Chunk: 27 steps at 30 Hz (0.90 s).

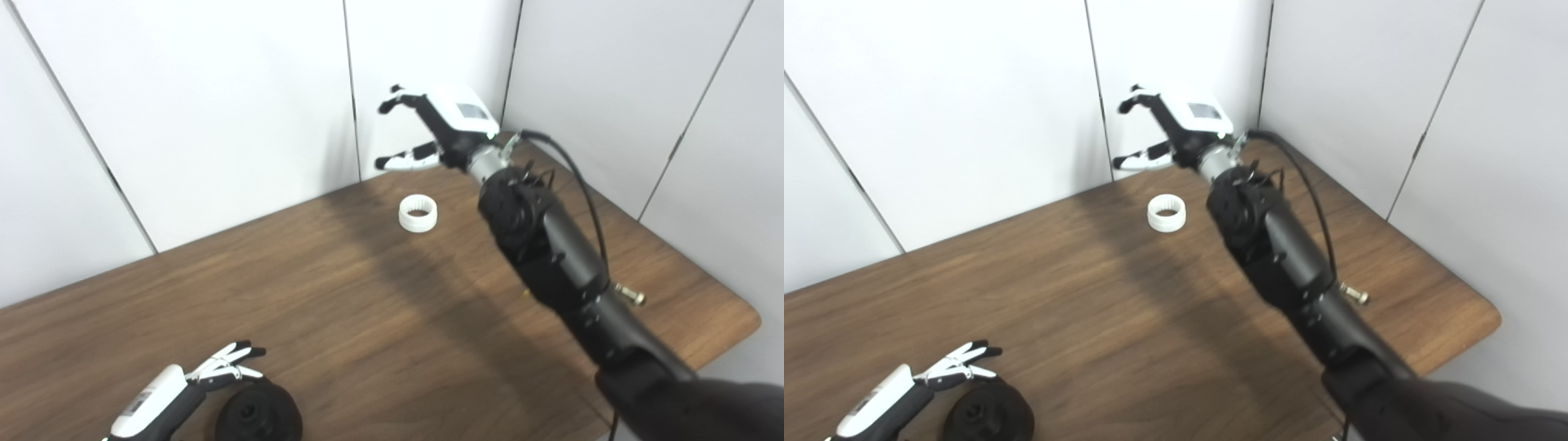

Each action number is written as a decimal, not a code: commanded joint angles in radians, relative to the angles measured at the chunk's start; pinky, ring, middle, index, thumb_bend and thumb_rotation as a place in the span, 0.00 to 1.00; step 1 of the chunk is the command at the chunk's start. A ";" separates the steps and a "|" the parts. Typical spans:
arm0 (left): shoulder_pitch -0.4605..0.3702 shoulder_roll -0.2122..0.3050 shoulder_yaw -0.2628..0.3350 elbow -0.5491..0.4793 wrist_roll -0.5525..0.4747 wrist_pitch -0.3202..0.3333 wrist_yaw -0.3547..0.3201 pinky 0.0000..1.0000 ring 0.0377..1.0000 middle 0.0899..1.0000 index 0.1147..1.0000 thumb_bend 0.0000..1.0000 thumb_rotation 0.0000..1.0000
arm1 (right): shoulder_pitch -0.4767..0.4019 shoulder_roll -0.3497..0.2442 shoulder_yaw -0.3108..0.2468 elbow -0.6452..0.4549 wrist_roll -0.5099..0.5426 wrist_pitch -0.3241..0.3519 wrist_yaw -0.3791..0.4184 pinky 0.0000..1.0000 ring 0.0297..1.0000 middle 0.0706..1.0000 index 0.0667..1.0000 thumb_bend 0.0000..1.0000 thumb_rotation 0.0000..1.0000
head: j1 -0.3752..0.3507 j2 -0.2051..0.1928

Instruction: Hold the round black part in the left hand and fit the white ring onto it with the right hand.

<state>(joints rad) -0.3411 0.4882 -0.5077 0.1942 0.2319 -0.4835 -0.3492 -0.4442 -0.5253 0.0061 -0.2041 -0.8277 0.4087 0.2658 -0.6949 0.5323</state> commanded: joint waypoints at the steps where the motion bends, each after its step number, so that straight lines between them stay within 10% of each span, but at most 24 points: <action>1: 0.003 0.036 -0.014 0.008 0.012 0.014 -0.030 0.79 0.98 0.92 0.42 0.52 0.07 | -0.066 -0.043 0.004 0.011 -0.012 0.013 0.022 0.84 0.92 0.90 0.73 0.61 0.44 | 0.000 0.000; 27: 0.009 0.034 0.000 -0.006 0.008 0.014 -0.054 0.80 0.98 0.92 0.42 0.52 0.07 | -0.165 -0.180 0.139 0.307 0.057 0.047 0.237 0.96 0.96 0.95 0.76 0.76 0.65 | 0.036 0.020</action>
<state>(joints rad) -0.3395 0.4924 -0.5026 0.1904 0.2259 -0.4836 -0.3648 -0.5439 -0.6700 0.1548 0.1161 -0.7685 0.4570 0.5134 -0.6581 0.5507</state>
